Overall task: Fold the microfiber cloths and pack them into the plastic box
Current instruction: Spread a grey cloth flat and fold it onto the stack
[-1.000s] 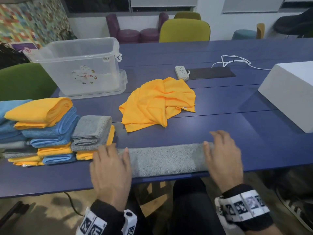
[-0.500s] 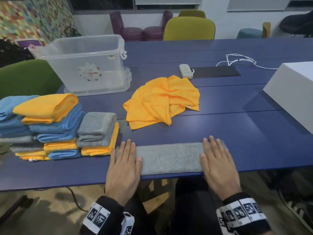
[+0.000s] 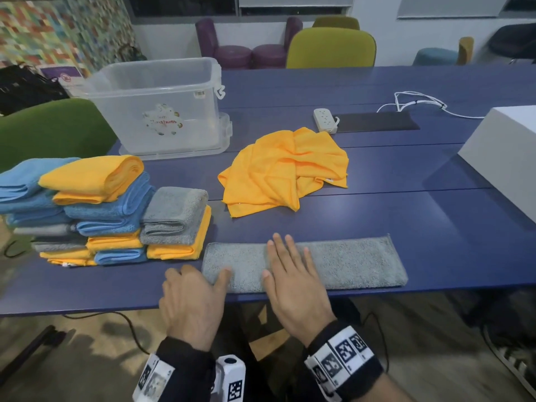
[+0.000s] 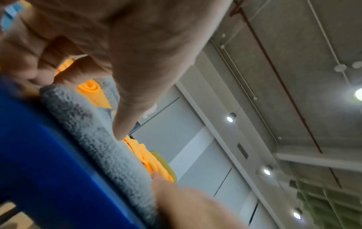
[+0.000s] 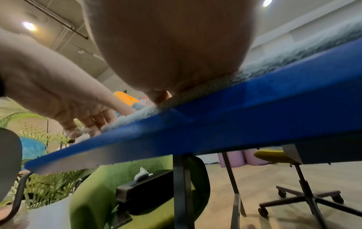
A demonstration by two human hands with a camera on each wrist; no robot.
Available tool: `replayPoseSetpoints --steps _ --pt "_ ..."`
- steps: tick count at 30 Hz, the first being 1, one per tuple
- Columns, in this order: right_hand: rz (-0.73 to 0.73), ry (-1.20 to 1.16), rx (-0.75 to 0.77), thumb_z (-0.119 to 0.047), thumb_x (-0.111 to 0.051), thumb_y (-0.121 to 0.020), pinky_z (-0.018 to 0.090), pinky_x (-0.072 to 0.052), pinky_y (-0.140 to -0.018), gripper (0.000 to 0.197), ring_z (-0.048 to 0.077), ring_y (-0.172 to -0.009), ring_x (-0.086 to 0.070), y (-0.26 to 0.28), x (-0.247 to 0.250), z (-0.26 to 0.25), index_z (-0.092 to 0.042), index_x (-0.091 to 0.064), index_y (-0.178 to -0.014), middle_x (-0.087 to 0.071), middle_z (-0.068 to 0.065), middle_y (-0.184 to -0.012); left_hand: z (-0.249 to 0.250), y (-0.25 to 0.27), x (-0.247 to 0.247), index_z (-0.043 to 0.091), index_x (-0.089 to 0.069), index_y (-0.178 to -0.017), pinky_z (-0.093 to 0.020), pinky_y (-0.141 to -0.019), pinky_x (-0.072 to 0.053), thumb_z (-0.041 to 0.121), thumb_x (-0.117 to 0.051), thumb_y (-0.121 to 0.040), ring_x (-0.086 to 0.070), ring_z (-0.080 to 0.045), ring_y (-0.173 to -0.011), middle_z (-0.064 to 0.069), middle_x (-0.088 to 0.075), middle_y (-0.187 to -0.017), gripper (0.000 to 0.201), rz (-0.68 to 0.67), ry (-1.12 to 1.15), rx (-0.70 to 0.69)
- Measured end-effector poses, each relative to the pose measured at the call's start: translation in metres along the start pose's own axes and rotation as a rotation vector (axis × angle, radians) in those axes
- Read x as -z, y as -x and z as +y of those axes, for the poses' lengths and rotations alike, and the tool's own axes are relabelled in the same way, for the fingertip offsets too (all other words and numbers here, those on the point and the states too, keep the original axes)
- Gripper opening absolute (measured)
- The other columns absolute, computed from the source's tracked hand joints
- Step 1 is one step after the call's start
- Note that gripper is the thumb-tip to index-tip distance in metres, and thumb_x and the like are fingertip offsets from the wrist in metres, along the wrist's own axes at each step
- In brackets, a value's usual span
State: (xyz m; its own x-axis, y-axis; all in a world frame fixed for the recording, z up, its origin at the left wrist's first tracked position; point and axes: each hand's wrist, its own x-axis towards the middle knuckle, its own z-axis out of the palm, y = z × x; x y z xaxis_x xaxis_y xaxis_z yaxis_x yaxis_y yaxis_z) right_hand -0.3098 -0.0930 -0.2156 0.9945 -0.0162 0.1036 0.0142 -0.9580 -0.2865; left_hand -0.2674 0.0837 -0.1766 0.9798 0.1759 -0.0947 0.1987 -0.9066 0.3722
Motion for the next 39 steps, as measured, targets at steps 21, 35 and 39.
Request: replayPoseSetpoints --steps 21,35,39 --pt "-0.018 -0.103 0.029 -0.042 -0.014 -0.101 0.04 -0.011 -0.127 0.065 0.013 -0.157 -0.001 -0.006 -0.006 0.01 -0.018 -0.023 -0.161 -0.01 -0.003 -0.17 0.047 -0.007 0.023 0.016 -0.075 -0.078 -0.052 -0.073 -0.06 0.028 -0.078 -0.088 -0.07 -0.03 -0.072 -0.007 -0.074 -0.071 0.015 -0.184 0.887 -0.235" --pt "0.104 -1.077 -0.533 -0.039 -0.061 -0.085 0.061 -0.054 -0.088 0.024 0.029 -0.086 -0.073 -0.013 0.066 0.06 -0.019 -0.074 -0.089 -0.076 0.008 -0.086 0.112 0.03 -0.004 0.018 -0.076 -0.082 -0.027 -0.062 -0.045 0.034 -0.084 -0.079 -0.051 -0.002 -0.062 -0.003 -0.064 -0.071 0.018 -0.361 0.65 -0.605" --pt "0.12 -0.931 -0.525 -0.041 -0.053 -0.082 0.057 -0.054 -0.085 0.029 0.031 -0.089 -0.069 -0.011 0.063 0.073 -0.017 -0.065 -0.093 -0.072 0.009 -0.09 0.106 0.027 -0.022 0.029 -0.071 -0.115 -0.028 -0.091 -0.045 0.051 -0.064 -0.092 -0.051 -0.006 -0.107 0.014 -0.057 -0.11 0.033 -0.109 0.463 -0.721"
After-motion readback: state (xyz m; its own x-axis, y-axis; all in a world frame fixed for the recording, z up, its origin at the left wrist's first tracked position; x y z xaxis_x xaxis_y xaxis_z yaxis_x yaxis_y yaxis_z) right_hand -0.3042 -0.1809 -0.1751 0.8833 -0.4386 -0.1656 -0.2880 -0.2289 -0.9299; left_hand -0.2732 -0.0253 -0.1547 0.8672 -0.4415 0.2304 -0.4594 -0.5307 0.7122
